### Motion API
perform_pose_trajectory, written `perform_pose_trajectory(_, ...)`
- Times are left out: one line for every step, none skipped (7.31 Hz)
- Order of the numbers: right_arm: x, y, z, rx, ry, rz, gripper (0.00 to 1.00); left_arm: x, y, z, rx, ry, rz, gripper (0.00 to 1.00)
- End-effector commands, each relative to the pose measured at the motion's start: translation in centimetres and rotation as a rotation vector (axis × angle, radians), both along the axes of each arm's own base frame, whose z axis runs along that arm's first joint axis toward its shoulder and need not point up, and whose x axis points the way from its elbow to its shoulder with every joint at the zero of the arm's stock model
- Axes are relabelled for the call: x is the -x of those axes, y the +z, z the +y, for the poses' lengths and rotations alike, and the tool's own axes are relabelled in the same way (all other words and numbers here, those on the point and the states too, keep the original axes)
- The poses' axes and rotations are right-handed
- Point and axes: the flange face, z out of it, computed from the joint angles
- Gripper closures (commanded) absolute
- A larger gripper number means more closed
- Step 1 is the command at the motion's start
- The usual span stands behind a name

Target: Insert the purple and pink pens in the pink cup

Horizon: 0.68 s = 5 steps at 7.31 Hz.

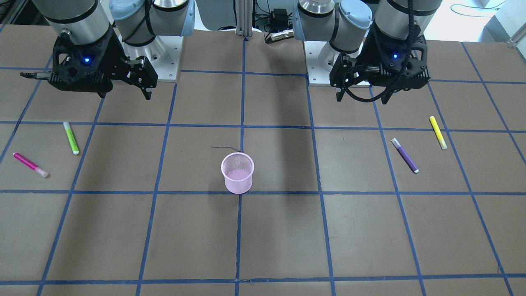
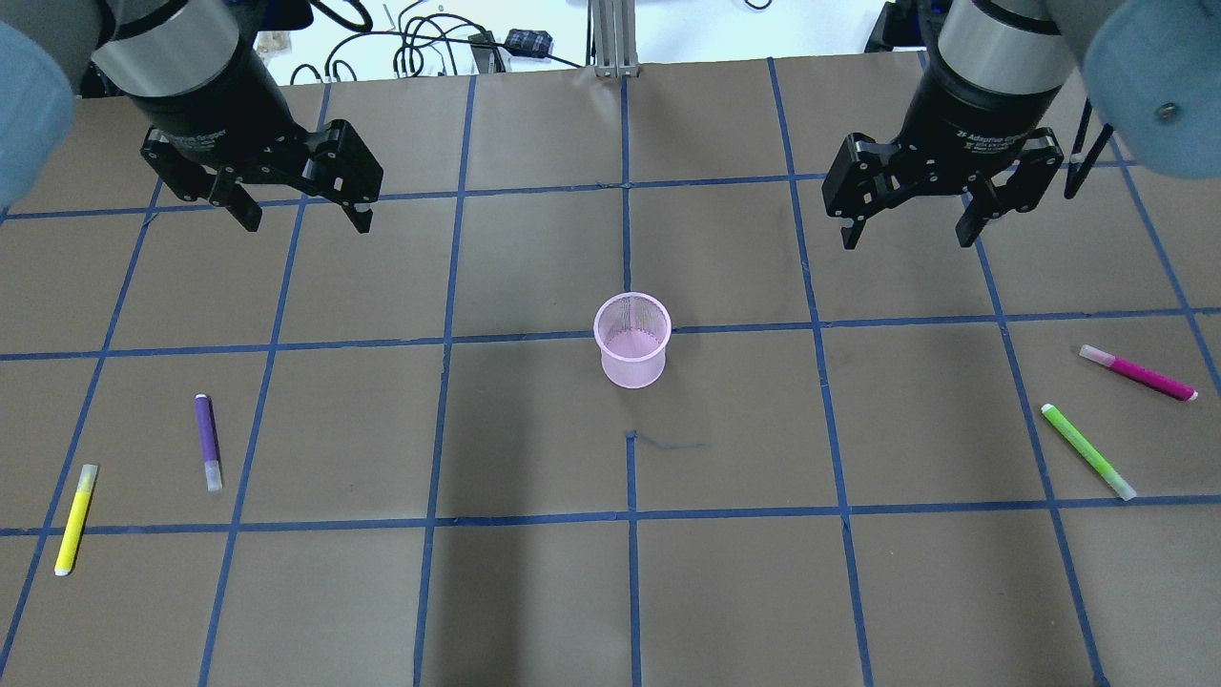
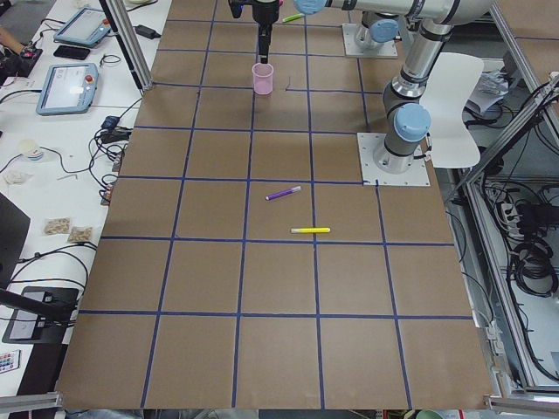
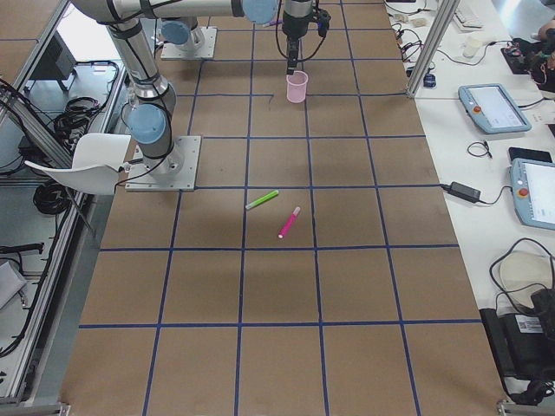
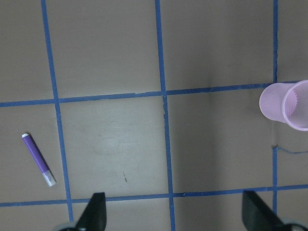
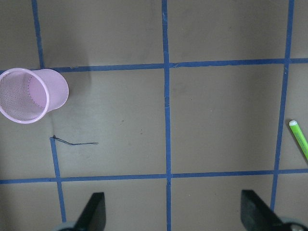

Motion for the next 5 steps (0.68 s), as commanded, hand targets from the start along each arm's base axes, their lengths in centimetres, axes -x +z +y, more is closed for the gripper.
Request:
perform_pose_trajectory(0.8,-0.4,-0.3,-0.006,0.062,-0.002,0.0,0.0,-0.1,-0.1,-0.003,0.0,-0.002,0.0)
perform_pose_trajectory(2.9,-1.0,-0.8,-0.011,0.101,-0.01,0.0,-0.2,-0.3,0.1,-0.013,0.0,-0.016,0.0)
perform_pose_trajectory(6.9,-2.0,-1.2,-0.03,0.151,-0.025,0.0,-1.7,-0.7,0.4,-0.068,0.024,-0.035,0.0)
perform_pose_trajectory(11.8,-2.9,-1.3,-0.04,0.249,-0.049,0.0,-3.4,-1.5,0.4,-0.114,0.063,-0.025,0.0)
perform_pose_trajectory(16.3,-4.1,-1.0,-0.053,0.362,-0.078,0.0,-6.2,-5.1,0.4,-0.227,0.091,-0.022,0.0)
